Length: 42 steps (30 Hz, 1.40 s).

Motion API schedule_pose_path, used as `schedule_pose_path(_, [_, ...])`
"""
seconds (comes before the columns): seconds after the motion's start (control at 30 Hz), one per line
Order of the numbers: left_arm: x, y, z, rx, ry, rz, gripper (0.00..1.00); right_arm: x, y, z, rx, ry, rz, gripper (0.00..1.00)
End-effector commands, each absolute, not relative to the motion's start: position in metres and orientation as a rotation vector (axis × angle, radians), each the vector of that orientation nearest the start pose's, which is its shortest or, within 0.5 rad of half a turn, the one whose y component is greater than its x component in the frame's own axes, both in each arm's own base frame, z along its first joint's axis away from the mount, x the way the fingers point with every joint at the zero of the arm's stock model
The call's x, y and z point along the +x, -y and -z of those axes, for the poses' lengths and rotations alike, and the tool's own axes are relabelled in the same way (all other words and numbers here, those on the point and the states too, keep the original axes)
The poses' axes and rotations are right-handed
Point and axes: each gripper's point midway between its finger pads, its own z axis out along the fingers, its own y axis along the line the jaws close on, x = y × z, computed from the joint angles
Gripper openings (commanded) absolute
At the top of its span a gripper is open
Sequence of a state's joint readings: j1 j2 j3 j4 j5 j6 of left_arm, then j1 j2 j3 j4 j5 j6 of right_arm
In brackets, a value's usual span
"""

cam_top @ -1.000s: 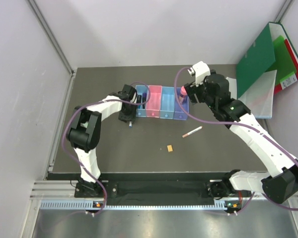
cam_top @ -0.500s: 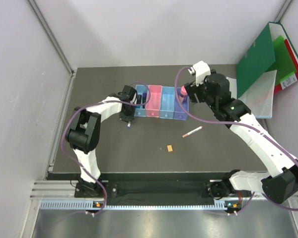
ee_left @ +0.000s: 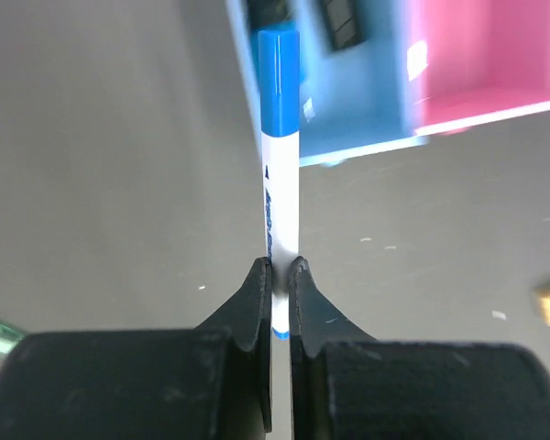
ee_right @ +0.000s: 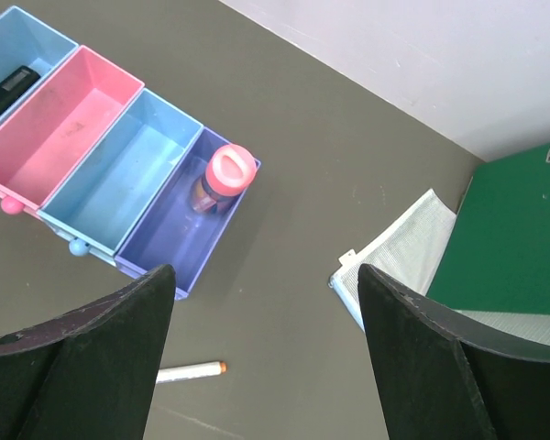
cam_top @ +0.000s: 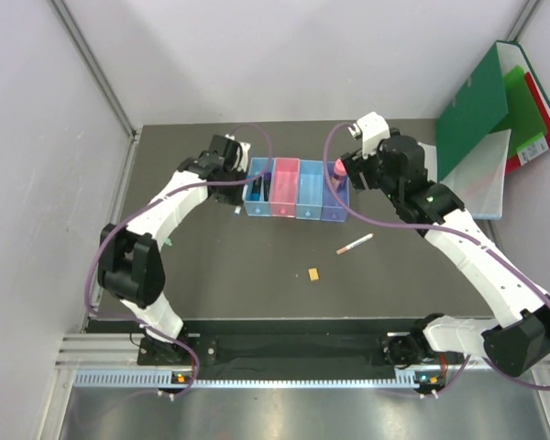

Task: Sort the stationery into containers
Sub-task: Pick up the pen from the center of the board, then place the pen in the storage box.

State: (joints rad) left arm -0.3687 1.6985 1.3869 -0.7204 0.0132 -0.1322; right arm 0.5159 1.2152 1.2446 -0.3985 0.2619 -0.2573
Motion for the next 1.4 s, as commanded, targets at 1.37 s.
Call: schedule_pose_path(1.37, [0.471, 0.362, -0.142, 0.292, -2.301, 0.653, 0.00, 0.295, -0.128, -0.081, -2.300, -1.452, 0.139, 0.82])
